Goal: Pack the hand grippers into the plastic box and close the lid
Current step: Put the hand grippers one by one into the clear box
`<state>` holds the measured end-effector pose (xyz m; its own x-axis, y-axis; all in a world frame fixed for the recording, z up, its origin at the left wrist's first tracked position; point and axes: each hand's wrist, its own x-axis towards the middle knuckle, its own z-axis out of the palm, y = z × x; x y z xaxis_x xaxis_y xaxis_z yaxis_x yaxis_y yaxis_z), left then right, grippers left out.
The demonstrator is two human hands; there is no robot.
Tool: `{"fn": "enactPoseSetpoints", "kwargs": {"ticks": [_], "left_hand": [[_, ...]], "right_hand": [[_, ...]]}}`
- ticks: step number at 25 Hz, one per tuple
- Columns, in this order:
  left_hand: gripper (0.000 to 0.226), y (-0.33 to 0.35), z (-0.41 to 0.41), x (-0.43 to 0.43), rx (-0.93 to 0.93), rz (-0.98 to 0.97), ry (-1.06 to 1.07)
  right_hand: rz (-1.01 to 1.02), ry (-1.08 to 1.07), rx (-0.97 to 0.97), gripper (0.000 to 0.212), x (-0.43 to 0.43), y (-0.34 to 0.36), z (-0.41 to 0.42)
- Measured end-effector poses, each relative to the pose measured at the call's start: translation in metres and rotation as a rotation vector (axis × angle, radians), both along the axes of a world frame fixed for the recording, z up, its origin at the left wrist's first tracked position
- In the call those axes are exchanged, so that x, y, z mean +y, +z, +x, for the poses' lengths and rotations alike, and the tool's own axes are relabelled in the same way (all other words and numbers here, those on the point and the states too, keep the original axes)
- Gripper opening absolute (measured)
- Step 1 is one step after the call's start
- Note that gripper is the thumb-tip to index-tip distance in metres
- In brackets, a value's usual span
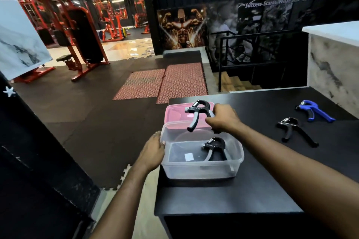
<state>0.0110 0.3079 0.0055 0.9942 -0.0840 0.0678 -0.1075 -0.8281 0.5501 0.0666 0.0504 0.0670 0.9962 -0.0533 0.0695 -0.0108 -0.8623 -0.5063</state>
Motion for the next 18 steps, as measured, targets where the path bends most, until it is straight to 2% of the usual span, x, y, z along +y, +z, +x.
{"fn": "enactPoseSetpoints", "kwargs": {"ticks": [3,7,11,14,17,18], "left_hand": [[0.039,-0.004,-0.009,0.003,0.011,-0.192,-0.025],[0.04,-0.014,-0.01,-0.001,0.015,-0.346,0.045],[0.042,-0.023,-0.006,0.0,-0.004,-0.361,0.064],[0.042,-0.024,-0.005,-0.001,-0.02,-0.385,0.082],[0.043,-0.024,-0.007,-0.003,-0.033,-0.393,0.091],[0.043,-0.024,-0.007,-0.003,-0.031,-0.392,0.098]], "right_hand": [[-0.107,0.028,0.043,0.014,0.028,0.0,-0.019],[-0.182,0.114,0.16,0.017,0.046,-0.011,-0.03],[-0.21,0.137,0.34,0.015,0.059,-0.03,-0.035],[-0.266,0.162,0.417,0.022,0.073,-0.036,-0.036],[-0.281,0.192,0.462,0.007,0.087,-0.051,-0.033],[-0.289,0.193,0.475,0.015,0.09,-0.058,-0.031]]}}
